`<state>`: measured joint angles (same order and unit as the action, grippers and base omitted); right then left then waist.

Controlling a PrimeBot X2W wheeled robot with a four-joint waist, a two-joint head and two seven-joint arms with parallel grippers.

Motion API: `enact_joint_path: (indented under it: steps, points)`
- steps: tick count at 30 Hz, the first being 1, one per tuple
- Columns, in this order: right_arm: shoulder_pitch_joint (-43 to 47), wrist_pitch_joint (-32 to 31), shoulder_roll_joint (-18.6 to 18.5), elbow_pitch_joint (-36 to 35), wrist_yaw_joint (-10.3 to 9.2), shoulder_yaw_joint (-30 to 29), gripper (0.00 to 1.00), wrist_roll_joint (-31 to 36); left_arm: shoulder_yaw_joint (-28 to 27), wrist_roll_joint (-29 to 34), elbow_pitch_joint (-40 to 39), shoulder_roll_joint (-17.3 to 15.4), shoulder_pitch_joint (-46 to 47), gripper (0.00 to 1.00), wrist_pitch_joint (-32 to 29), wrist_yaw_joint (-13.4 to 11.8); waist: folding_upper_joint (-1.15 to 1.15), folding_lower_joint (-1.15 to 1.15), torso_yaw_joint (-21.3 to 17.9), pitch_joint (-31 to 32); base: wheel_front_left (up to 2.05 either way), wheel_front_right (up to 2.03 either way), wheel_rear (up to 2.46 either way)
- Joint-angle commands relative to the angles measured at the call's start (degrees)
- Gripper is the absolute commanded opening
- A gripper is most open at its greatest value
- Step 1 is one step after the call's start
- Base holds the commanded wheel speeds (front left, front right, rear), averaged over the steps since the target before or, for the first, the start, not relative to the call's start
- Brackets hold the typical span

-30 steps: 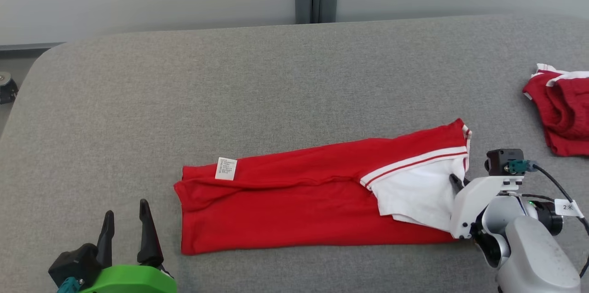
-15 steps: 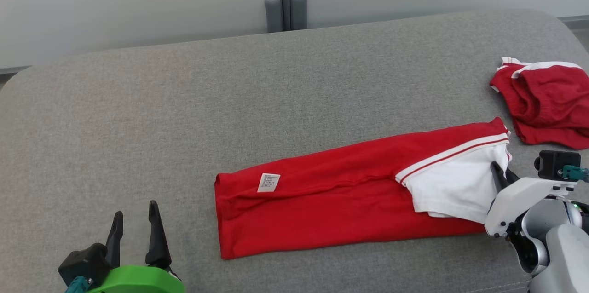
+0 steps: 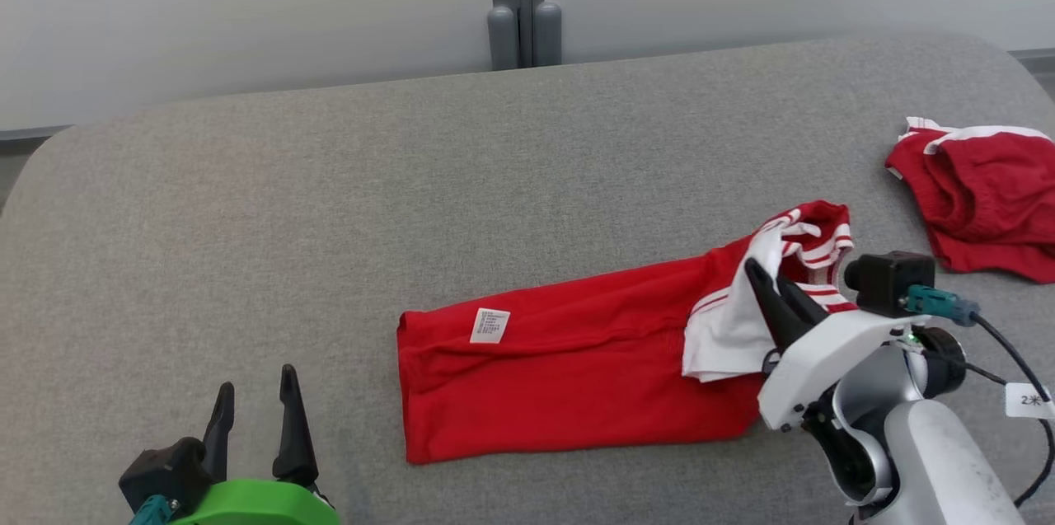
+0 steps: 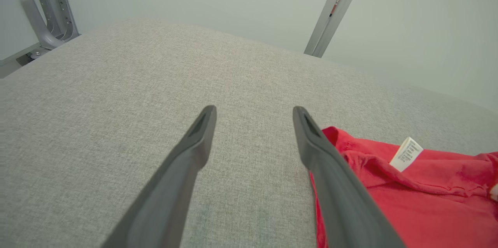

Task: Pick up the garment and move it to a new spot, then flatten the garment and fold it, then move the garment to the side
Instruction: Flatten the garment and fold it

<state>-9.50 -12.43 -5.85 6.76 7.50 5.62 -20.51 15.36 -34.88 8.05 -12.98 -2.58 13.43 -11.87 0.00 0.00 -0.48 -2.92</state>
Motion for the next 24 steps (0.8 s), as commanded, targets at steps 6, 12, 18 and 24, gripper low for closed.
enact_joint_path:
  steps: [6, 12, 18, 24]
  points:
    - [-0.7, -0.1, 2.1, -1.0, -0.04, 6.4, 0.0, -2.0, 0.3, 0.3, -0.1, -0.1, -0.1, 1.0, -0.1, -0.1, 0.0, 0.0, 3.1, 0.0, 0.0, 0.0, 0.0]
    - [-4.1, 0.7, 2.8, 2.7, -0.03, 13.9, 0.0, -3.8, 0.6, 0.5, -0.1, 0.0, 1.0, 1.0, -0.1, 0.0, 0.0, 0.0, 5.7, -0.8, 0.0, 0.0, 0.0]
    - [-8.4, 3.0, 2.9, 8.2, -0.03, 21.2, 0.0, -8.7, 1.3, 0.7, 0.3, 0.4, 2.2, 1.0, 0.0, 0.3, 0.0, 0.0, 8.5, -1.5, 0.0, 0.0, 0.0]
    - [-12.4, 5.1, 2.9, 15.4, -0.03, 26.6, 0.0, -11.8, 2.0, 0.8, 1.2, 1.1, 3.3, 1.0, 0.2, 0.8, 0.0, 0.0, 10.6, -2.0, 0.0, 0.0, 0.0]
